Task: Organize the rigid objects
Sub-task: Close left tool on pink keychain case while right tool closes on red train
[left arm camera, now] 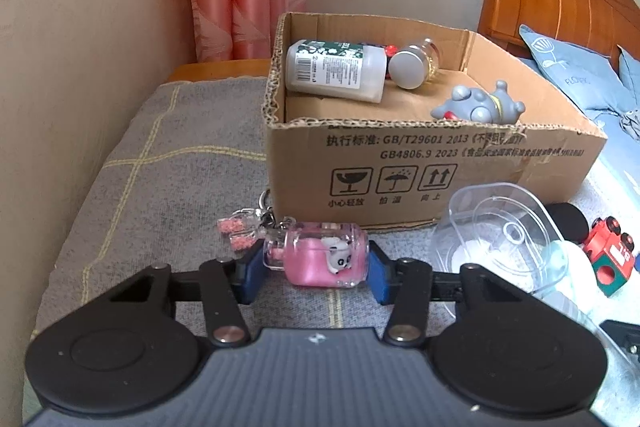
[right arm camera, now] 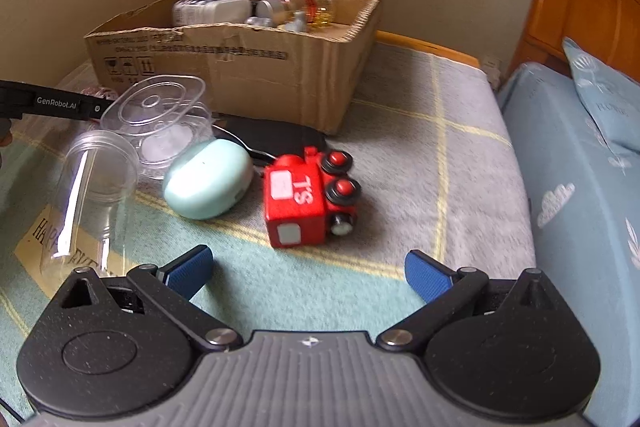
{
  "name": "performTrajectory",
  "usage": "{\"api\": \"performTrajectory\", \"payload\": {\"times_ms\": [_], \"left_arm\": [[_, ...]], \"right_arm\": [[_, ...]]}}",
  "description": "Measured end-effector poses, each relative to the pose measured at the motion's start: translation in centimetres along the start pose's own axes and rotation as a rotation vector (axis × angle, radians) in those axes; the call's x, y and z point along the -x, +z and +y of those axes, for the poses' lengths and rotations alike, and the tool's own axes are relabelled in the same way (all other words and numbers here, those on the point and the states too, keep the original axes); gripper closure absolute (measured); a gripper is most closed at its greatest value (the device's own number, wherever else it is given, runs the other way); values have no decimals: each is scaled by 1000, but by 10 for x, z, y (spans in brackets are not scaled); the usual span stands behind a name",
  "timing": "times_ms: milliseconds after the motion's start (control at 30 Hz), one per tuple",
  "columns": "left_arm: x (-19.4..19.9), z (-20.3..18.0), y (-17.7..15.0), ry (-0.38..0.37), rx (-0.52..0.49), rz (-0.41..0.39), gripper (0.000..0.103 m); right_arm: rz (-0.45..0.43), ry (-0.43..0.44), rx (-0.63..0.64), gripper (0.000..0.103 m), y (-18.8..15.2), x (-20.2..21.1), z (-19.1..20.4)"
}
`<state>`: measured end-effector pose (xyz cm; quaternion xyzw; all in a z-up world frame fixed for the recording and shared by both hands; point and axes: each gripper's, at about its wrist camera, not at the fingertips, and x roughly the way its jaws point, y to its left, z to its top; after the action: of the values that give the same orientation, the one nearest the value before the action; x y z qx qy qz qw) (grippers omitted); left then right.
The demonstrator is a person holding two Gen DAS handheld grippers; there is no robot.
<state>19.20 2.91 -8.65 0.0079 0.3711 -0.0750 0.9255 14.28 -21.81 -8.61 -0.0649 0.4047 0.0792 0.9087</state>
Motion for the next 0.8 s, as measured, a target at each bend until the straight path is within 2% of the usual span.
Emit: {"api": "performTrajectory", "payload": {"times_ms": [67,167,233,267,333,367,500,800], "left_arm": [[0,-1,0,1,-2,1,53],[0,-1,0,-1,-3,2,53],[0,-1,0,-4,-4,2,53],[0,-1,1,-4,-4,3,53],[0,-1,1,-5,-4,2,53],[0,-1,1,-6,-3,2,53],[1,-1,1,-15,-2,8,53],[11,-4,-7,-28,-42,24,53]], "right_arm": [[-9,4,25,0,5,-4,0],[-18,39,28,11,11,-8,-4],[-24,57,25,24,14,-8,-7],[-27,55,29,27,15,-7,-8],[-32,55,34,44,16,-5,-9],[-32,54,30,47,16,-4,-10],[-30,27,32,49,14,-1,-8],[-13,37,32,48,-1,15,-1]]}}
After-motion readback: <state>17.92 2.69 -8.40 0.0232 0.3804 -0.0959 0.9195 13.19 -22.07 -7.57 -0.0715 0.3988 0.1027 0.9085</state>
